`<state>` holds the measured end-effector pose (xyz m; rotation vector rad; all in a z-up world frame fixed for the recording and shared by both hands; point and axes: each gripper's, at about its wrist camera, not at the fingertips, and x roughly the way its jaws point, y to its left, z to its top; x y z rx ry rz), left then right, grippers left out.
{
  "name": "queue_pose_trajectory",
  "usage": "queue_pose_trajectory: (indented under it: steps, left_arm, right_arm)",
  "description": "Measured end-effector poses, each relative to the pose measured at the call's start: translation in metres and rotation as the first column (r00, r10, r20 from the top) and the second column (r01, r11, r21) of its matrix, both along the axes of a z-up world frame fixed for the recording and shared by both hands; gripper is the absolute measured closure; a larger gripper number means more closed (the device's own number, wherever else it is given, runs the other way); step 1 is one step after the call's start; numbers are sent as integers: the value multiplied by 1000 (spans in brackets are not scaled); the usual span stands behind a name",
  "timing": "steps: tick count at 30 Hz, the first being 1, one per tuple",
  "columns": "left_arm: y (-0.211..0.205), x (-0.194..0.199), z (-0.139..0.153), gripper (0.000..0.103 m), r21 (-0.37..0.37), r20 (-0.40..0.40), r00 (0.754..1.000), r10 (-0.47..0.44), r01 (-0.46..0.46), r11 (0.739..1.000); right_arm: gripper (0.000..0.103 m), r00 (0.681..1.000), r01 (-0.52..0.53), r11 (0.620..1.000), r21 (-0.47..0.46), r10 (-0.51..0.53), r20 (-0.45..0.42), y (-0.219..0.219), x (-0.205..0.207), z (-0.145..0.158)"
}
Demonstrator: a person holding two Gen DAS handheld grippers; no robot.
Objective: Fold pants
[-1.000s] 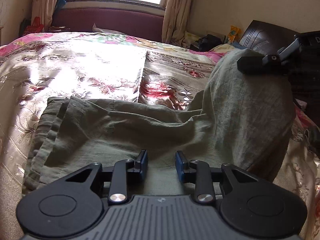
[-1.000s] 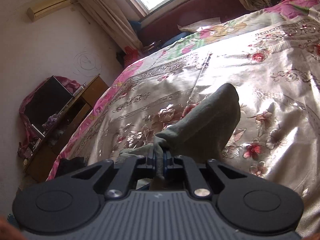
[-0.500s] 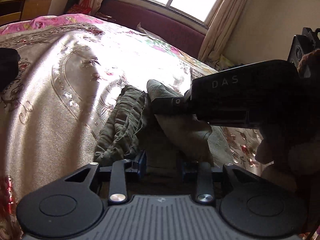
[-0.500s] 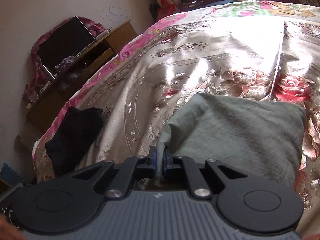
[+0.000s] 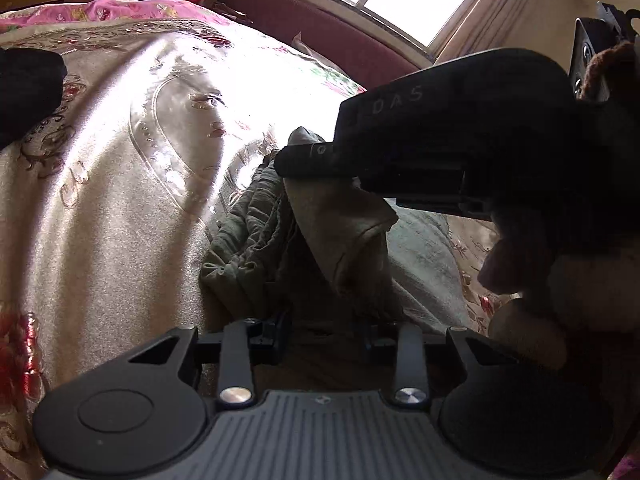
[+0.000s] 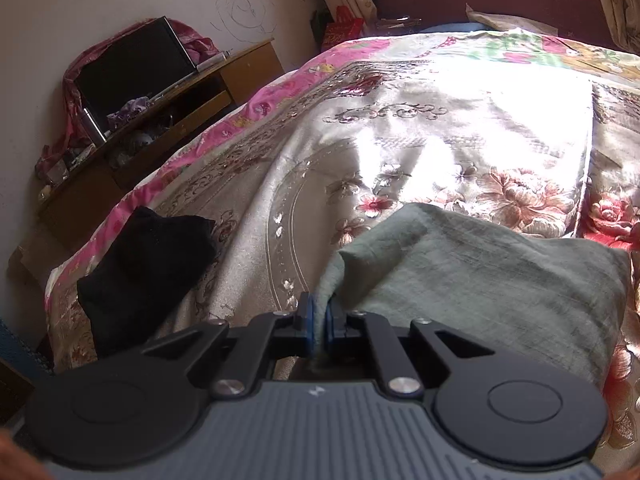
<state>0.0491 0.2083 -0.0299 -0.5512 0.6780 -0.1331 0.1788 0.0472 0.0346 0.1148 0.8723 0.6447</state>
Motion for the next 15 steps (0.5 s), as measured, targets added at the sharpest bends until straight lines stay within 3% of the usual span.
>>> queue_pose_trajectory:
  steps: [3, 6, 8, 11, 15]
  left_arm:
    - [8, -11, 2, 56, 8, -24, 999, 30, -30, 1000]
    - [21, -31, 8, 51, -7, -19, 999, 42, -42, 999]
    - [26, -42, 12, 51, 22, -33, 997, 67, -66, 998]
    - [32, -61, 26, 51, 100, 1, 993, 118, -118, 988]
    - [28, -61, 51, 51, 165, 108, 989, 99, -116, 979]
  right_arm:
    - [87, 999, -41, 997, -70, 40, -23, 16, 0, -19]
    - [72, 999, -46, 999, -18, 46, -30, 11, -2, -20]
    - [68, 998, -43, 998, 51, 45, -40, 1, -3, -12]
    - [69, 1000, -15, 996, 85, 15, 5, -19, -13, 5]
    - [69, 990, 76, 995, 58, -83, 118, -60, -28, 28]
